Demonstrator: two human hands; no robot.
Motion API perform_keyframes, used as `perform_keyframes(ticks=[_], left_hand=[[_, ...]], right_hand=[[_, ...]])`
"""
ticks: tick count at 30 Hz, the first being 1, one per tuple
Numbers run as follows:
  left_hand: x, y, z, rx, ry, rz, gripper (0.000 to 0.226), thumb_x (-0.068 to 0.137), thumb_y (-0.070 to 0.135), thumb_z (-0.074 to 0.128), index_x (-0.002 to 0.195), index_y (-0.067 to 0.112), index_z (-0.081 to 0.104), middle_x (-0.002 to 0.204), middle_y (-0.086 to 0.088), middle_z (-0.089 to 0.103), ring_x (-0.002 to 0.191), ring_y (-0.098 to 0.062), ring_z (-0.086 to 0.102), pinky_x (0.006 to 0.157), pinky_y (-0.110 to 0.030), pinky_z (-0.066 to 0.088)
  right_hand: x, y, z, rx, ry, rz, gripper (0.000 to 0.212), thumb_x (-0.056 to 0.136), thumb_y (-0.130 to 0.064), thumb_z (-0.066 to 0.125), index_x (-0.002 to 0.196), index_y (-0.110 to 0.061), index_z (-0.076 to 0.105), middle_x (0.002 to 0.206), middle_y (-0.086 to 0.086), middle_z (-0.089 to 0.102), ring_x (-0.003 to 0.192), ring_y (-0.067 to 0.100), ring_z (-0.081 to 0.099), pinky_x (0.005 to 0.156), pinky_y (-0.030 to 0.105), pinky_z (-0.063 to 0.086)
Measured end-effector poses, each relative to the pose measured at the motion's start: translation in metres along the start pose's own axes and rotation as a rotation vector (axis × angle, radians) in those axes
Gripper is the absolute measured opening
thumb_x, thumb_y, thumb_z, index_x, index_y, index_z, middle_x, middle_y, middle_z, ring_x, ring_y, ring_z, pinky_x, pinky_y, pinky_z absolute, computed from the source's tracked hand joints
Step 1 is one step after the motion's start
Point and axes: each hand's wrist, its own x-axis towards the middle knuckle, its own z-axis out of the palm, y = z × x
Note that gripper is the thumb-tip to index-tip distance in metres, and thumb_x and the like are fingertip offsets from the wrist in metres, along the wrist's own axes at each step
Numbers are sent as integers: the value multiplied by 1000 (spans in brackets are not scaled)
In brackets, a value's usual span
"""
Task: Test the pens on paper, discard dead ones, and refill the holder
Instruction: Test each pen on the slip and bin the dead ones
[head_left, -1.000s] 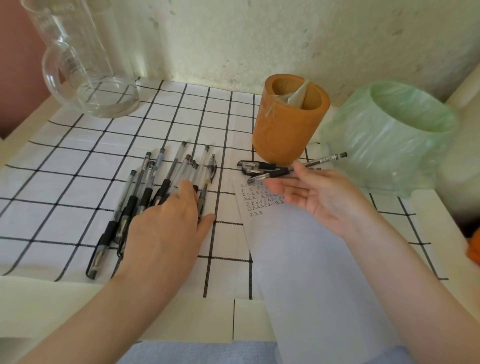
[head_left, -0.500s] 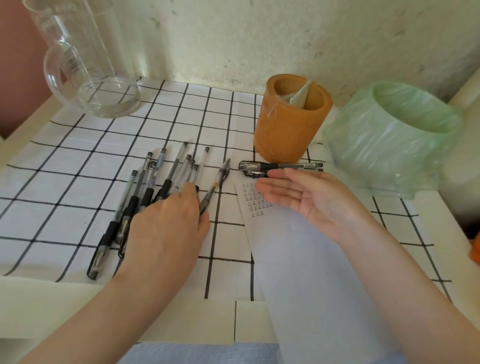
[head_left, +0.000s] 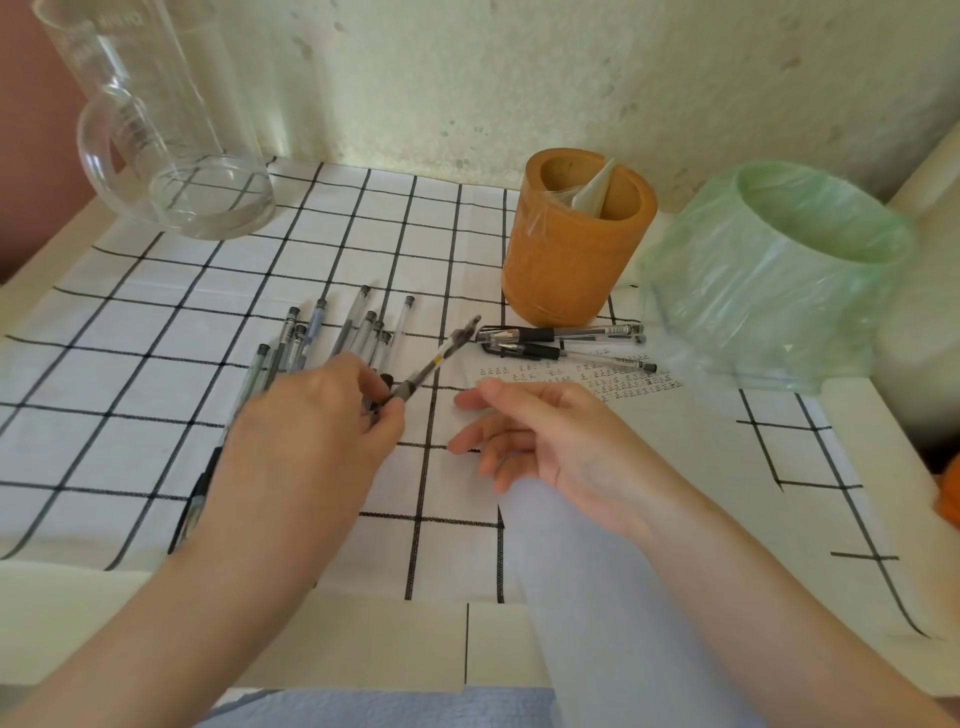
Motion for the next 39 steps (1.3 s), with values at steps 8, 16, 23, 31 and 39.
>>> perform_keyframes(ticks=[8, 16, 23, 31, 39], left_hand=[[-7, 10, 0, -277, -161, 134, 9, 80, 31, 63, 73, 30, 57, 42, 6, 39, 51, -4, 47, 54, -15, 39], [-14, 14, 12, -214, -223, 296, 27, 85, 49, 47, 106, 36, 58, 59, 12, 47, 61, -2, 50, 55, -14, 41], [-17, 13, 19, 15, -355, 476, 42, 94, 47, 34, 135, 51, 27, 65, 18, 37, 60, -5, 42, 56, -13, 33], [-17, 14, 26, 156, -425, 533, 58, 84, 67, 31, 138, 53, 16, 62, 12, 32, 68, -9, 36, 61, -21, 29], [-19, 16, 28, 185, -423, 531, 63, 82, 69, 33, 139, 51, 13, 66, 16, 33, 72, -5, 38, 64, -21, 28]], right_hand=[[3, -1, 3, 177, 33, -175, 35, 94, -29, 48, 103, 0, 65, 85, 6, 64, 75, 18, 62, 67, 25, 56], [-5, -26, -22, 616, 71, -241, 34, 94, -34, 37, 71, -13, 50, 56, -3, 34, 46, 11, 28, 44, 22, 37], [-9, -28, -38, 700, 210, -162, 53, 89, -51, 36, 49, -18, 26, 47, -4, 19, 40, 12, 14, 39, 25, 13], [-8, -31, -41, 778, 137, -218, 45, 84, -52, 49, 63, -13, 52, 43, -7, 27, 34, 6, 22, 32, 17, 21], [-4, -24, -37, 358, 139, -178, 63, 97, -36, 18, 98, -2, 71, 54, 8, 54, 49, 21, 53, 44, 24, 44]])
